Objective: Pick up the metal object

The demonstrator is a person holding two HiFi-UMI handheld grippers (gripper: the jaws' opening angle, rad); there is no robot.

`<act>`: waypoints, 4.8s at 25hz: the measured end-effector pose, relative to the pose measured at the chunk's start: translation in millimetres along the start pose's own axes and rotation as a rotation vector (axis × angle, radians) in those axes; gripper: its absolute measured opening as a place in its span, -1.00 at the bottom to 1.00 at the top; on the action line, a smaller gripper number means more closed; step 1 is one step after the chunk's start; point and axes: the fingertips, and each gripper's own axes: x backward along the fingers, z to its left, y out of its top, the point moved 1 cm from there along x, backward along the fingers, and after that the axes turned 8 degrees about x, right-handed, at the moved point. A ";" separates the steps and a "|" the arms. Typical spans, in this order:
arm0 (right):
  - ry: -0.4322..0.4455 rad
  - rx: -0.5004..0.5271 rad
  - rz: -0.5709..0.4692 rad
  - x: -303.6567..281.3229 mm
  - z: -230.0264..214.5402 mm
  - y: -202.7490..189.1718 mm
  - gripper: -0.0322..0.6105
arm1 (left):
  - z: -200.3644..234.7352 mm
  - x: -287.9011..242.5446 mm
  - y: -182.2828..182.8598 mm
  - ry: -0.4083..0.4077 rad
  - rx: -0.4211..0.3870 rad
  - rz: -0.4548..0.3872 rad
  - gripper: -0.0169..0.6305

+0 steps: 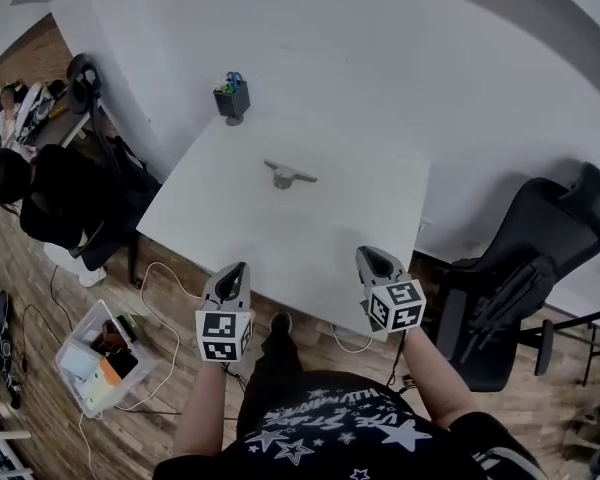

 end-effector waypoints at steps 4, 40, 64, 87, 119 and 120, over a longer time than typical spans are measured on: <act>-0.041 -0.016 0.017 -31.1 -11.6 9.4 -0.74 | 18.8 -46.9 14.9 -0.078 -0.043 0.030 -0.89; -0.308 -0.158 0.109 -166.8 -100.2 17.8 -0.74 | 56.5 -341.2 3.8 -0.417 -1.077 0.144 -0.15; -0.366 -0.260 0.108 -156.6 -111.1 2.9 -0.74 | 42.0 -367.4 -0.4 -0.363 -1.372 0.056 -0.88; -0.194 -0.138 0.014 -68.0 -87.3 24.9 -0.74 | 12.1 -219.1 62.2 -0.092 -0.804 0.080 -0.88; 0.189 0.037 -0.001 126.7 -4.3 -30.5 -0.75 | -90.1 65.8 -37.4 0.262 -0.121 0.126 -0.88; 0.200 0.042 0.002 129.2 1.3 -32.1 -0.75 | -90.0 72.2 -39.9 0.267 -0.112 0.124 -0.88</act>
